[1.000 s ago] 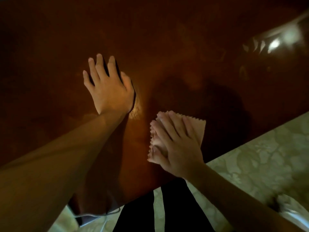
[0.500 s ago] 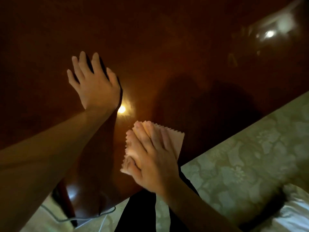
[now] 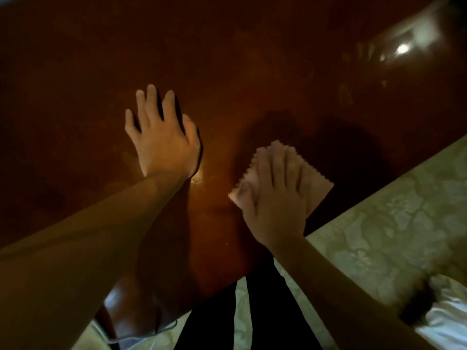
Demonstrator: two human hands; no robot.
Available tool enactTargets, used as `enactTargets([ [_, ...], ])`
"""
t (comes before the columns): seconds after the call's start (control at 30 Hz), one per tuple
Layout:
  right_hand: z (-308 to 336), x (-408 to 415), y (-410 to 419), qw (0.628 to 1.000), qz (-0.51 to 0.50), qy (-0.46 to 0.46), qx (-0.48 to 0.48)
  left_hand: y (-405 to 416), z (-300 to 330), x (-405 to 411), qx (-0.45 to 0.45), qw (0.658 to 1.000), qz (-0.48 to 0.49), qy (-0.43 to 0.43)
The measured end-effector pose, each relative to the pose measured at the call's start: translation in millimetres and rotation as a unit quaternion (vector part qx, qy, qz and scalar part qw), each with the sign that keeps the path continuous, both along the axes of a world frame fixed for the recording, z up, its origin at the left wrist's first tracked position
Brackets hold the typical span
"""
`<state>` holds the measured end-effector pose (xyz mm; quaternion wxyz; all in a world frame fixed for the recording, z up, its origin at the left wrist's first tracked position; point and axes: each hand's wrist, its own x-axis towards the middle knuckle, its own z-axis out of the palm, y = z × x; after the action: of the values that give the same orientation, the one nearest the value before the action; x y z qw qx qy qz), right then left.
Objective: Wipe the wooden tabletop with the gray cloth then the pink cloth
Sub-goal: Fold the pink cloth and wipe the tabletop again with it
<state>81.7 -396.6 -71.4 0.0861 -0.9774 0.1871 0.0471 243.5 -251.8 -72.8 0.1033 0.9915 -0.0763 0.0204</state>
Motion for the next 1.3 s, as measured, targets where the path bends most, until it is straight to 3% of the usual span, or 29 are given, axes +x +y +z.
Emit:
enactTargets([
  [0.17, 2.9, 7.1, -47.5, 0.995, 0.103, -0.007, 0.008, -0.3, -1.2, -0.5, 0.001, 1.000, -0.002, -0.001],
  [0.33, 6.8, 37.7, -105.6, 0.999, -0.033, -0.006, -0.019, -1.1, 2.0, -0.9, -0.001, 1.000, -0.001, 0.008],
  [0.43, 6.1, 51.2, -84.5, 0.997, -0.070, -0.004, -0.013, -0.9, 1.5, -1.1, -0.001, 1.000, -0.001, 0.009],
  [0.6, 4.4, 50.8, -15.2, 0.997, 0.076, 0.003, -0.011, -2.5, 3.1, -1.8, 0.006, 1.000, 0.002, 0.006],
  [0.73, 5.3, 59.5, -37.1, 0.991, 0.129, -0.014, 0.010, -2.2, 1.9, -1.3, 0.002, 1.000, 0.002, 0.007],
  [0.97, 6.3, 90.5, -69.7, 0.999, -0.011, -0.030, -0.033, -0.8, -0.1, -1.3, 0.013, 1.000, -0.004, -0.001],
  [1.3, 1.0, 92.1, -34.8, 0.997, 0.043, -0.048, -0.042, -1.7, 0.9, -1.7, 0.015, 1.000, -0.006, 0.000],
])
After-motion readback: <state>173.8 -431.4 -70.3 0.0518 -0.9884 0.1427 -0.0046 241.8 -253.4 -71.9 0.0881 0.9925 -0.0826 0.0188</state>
